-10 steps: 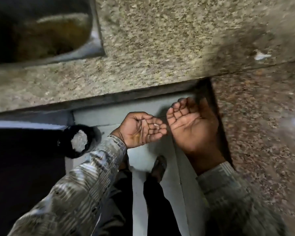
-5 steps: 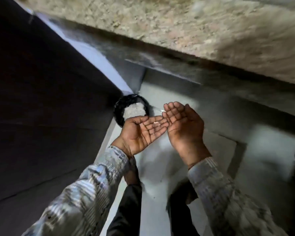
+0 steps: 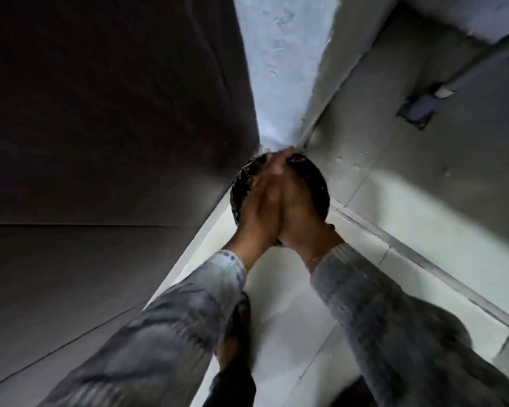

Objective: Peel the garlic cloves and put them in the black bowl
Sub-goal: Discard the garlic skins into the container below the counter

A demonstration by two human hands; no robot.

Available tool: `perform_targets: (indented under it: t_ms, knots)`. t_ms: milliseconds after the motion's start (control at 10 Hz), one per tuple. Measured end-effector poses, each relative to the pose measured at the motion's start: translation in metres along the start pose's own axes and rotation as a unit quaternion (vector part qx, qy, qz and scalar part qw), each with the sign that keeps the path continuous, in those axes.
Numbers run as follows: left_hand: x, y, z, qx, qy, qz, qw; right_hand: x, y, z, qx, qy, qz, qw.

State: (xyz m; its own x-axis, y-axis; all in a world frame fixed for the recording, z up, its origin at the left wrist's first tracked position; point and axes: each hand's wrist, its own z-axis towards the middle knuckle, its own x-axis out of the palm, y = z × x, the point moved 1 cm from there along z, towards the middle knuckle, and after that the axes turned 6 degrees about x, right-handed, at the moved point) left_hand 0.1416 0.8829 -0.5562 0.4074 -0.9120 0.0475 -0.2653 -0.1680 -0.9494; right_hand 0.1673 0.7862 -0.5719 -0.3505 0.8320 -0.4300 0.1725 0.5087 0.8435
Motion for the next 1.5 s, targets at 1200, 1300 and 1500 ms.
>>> perform_targets:
  t_ms: [1200,1300,1500]
  knots:
    - [-0.028,-0.185,-0.083,0.049,0.150,0.413,0.897,-0.126,0.138,-0.090,0.020,0.073,-0.170,0.983]
    - [-0.019,-0.239,-0.108,0.074,0.161,0.436,0.882,-0.167,0.186,-0.126,0.019,0.077,-0.181,0.980]
    - [0.012,-0.389,-0.186,0.140,0.196,0.501,0.831,-0.278,0.305,-0.231,-0.028,0.010,-0.212,0.977]
